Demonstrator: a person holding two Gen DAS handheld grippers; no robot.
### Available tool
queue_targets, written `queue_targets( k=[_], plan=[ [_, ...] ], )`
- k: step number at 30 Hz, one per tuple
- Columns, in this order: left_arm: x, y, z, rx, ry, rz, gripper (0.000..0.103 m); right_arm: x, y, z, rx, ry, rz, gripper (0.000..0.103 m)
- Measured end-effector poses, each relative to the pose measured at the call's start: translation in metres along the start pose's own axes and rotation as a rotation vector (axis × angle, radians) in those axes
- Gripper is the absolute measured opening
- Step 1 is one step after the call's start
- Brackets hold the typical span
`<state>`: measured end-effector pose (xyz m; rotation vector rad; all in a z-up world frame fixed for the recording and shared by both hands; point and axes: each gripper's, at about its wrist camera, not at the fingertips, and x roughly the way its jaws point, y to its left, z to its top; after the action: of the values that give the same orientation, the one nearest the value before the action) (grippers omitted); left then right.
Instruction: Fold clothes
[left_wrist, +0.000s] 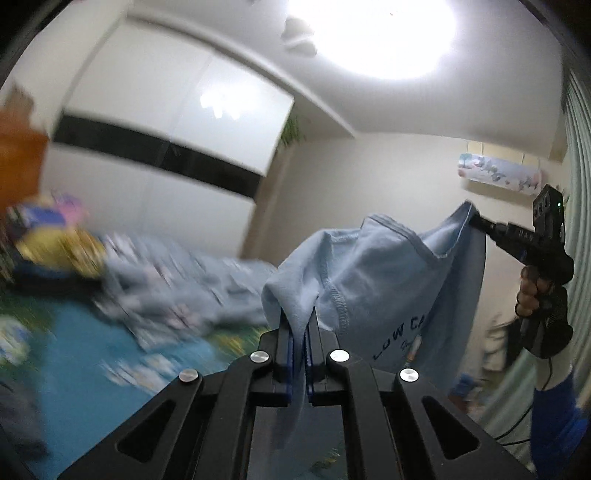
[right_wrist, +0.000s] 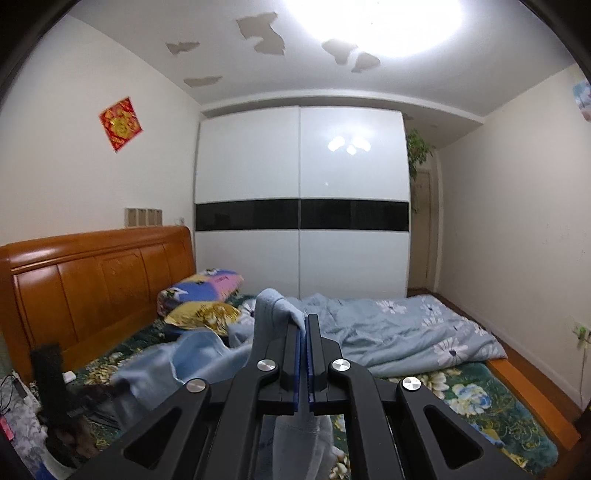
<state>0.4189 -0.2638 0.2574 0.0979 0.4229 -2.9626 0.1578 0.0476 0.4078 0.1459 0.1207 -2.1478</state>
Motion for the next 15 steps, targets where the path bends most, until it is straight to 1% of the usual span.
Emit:
queue_targets(
  k=[4,9,12,13,15],
  plan=[
    [-0.047,-0.027,0.019,0.104,-0.085,0.099,0.005,-0.024,0.016,0.004,-0.049,-0.047,0.037,0.003],
    [-0.086,-0.042,0.03,0.161,-0.112,0.19,0.005,-0.042,0.035,0.005,-0.124,-0.075,0.076,0.003],
    [-0.09,-0.035,0.031,0.176,-0.113,0.217,0.005,-0.038,0.046,0.004,-0.16,-0.069,0.091,0.003],
    [-0.086,-0.03,0.03,0.174,-0.102,0.231,0.005,-0.034,0.049,0.002,-0.172,-0.066,0.091,0.003],
    [-0.07,-0.014,0.024,0.16,-0.068,0.262,0.005,-0.013,0.054,-0.003,-0.184,-0.038,0.097,0.003]
  ],
)
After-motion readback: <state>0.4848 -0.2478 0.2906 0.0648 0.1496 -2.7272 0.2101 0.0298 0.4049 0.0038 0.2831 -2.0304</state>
